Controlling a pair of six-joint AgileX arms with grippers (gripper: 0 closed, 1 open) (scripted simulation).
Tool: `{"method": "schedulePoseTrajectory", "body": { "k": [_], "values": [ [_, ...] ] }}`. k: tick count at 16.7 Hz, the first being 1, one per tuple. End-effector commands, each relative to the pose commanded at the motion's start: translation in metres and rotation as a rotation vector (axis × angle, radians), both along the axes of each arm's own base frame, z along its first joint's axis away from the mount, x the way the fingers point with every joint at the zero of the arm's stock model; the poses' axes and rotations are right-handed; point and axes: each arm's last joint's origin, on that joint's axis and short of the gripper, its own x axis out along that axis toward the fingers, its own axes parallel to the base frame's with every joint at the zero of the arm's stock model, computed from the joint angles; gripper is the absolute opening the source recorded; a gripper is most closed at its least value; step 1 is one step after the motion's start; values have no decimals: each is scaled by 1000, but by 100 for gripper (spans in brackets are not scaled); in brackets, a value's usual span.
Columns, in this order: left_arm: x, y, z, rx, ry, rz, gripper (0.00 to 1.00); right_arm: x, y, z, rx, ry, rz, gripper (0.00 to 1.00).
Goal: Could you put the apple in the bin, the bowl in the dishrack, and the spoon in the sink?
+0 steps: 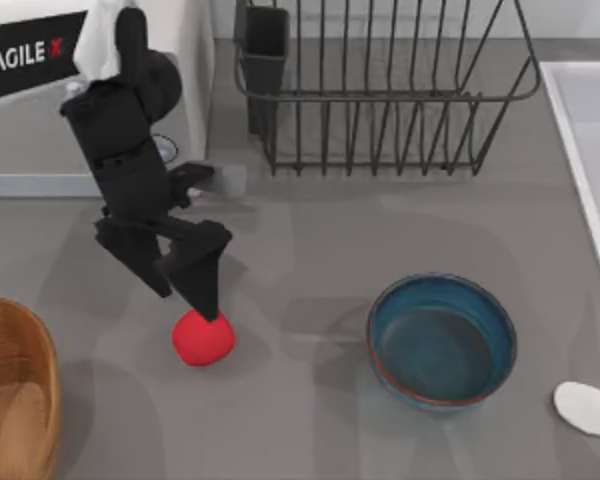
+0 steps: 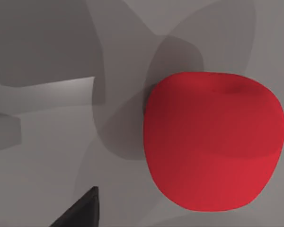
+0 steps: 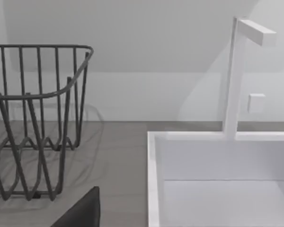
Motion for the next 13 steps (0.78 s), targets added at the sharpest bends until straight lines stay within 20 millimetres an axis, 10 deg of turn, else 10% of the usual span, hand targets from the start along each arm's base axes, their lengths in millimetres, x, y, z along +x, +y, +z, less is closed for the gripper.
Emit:
{"method": "schedulePoseTrajectory", "body": {
  "k": [13],
  "values": [
    [-29,-23,-53,0,1,0,100,0,0,0,0,0,0,100]
  ]
}}
